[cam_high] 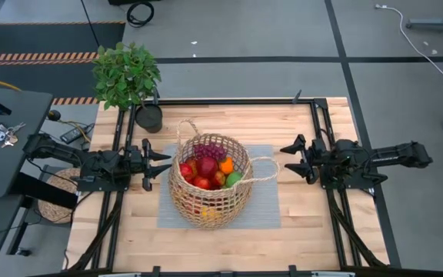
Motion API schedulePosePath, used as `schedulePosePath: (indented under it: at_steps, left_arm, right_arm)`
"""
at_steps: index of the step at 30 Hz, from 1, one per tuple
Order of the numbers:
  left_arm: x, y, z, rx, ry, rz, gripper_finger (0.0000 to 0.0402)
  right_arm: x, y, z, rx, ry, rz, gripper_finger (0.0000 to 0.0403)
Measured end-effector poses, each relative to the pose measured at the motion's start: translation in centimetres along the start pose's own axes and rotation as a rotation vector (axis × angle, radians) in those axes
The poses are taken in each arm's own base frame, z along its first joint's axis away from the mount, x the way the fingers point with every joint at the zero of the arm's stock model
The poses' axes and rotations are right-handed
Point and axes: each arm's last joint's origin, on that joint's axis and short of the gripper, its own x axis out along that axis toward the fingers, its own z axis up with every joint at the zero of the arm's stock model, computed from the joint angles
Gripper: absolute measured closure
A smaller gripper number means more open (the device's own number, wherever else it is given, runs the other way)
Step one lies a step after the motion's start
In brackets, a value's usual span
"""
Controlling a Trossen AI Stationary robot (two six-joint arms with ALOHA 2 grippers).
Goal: Build produce basket
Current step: Return to Home Position
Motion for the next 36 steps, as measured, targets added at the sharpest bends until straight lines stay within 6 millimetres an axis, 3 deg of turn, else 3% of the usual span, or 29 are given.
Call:
schedulePosePath:
  at_steps: [14, 36]
  left_arm:
    - [0.00, 0.00, 0.00, 0.000, 0.000, 0.000, 0.0251]
    - [0.00, 0.00, 0.00, 0.000, 0.000, 0.000, 0.0253]
  right_arm:
    - [-0.06, -0.22, -0.16, 0.099, 0.005, -0.063, 0.0090]
    - [-0.06, -0.20, -0.14, 0.093, 0.004, -0.060, 0.0090]
